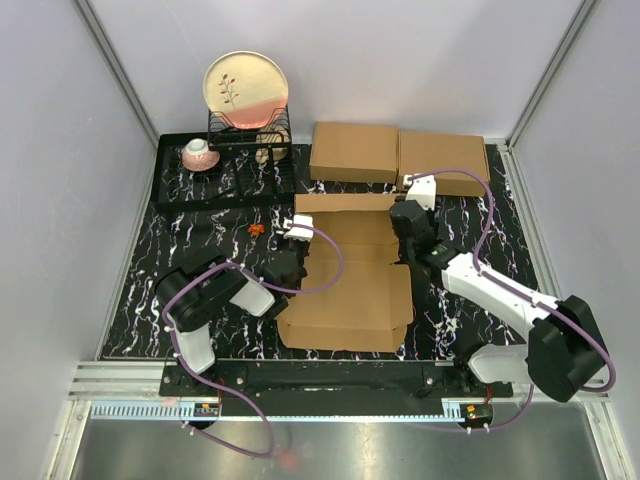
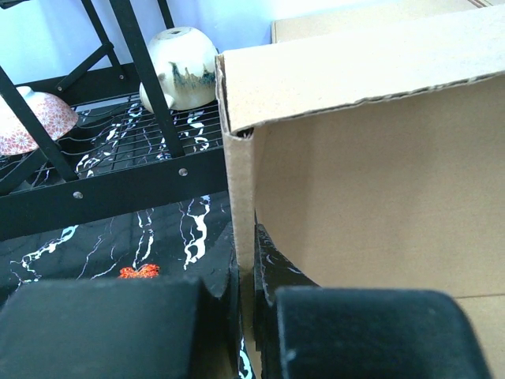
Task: Fold the paper box
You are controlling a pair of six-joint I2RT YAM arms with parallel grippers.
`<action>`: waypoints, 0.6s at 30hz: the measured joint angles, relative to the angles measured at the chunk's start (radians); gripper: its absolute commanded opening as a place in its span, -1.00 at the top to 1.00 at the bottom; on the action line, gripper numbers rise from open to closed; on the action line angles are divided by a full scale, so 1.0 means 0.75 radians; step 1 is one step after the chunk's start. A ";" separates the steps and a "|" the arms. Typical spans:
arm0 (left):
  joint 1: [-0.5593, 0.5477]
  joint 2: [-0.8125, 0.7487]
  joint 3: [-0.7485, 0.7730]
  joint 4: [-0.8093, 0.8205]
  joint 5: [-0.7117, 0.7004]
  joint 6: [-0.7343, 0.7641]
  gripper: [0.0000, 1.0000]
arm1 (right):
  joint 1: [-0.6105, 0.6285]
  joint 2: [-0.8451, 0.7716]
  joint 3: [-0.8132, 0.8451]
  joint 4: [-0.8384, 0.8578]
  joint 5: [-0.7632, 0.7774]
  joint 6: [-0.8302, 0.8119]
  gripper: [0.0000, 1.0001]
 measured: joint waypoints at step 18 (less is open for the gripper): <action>0.009 0.000 -0.007 0.002 0.003 0.012 1.00 | -0.039 0.025 0.028 0.151 -0.090 -0.154 -0.20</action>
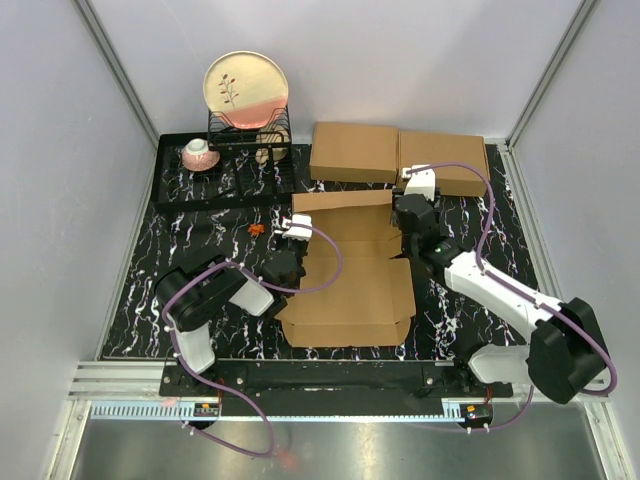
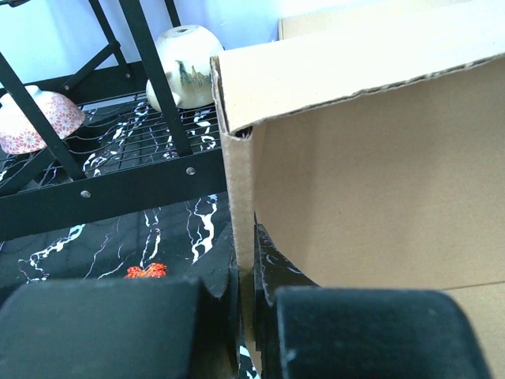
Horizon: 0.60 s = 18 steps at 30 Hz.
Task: Fold the paper box
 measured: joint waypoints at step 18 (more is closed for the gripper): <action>0.099 -0.095 0.009 -0.062 0.255 -0.074 1.00 | -0.002 -0.214 0.030 -0.083 -0.064 -0.047 -0.17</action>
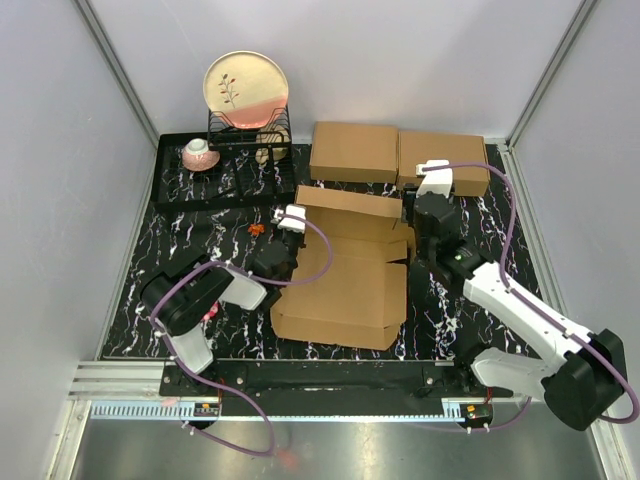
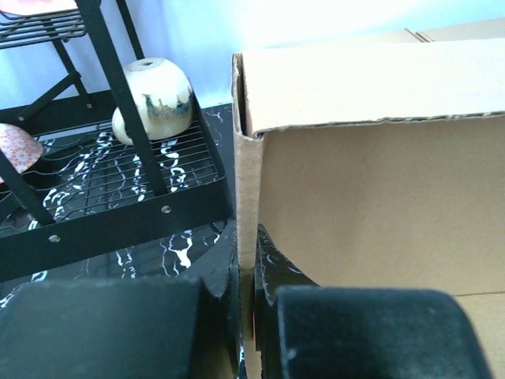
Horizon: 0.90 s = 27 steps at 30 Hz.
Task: Fold the paper box
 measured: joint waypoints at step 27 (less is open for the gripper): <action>0.012 -0.149 0.198 -0.655 0.093 -0.132 1.00 | -0.001 -0.141 -0.040 -0.231 -0.124 0.106 -0.18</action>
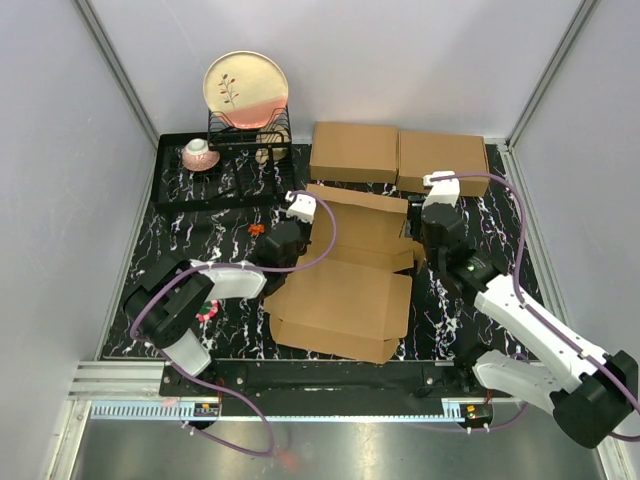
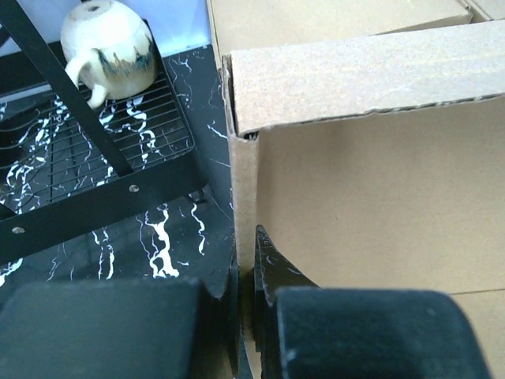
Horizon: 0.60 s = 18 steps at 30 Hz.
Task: Fold the paper box
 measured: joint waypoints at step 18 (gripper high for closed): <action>0.019 0.021 0.149 -0.343 0.029 -0.127 1.00 | -0.001 0.174 0.045 -0.062 -0.001 -0.058 -0.13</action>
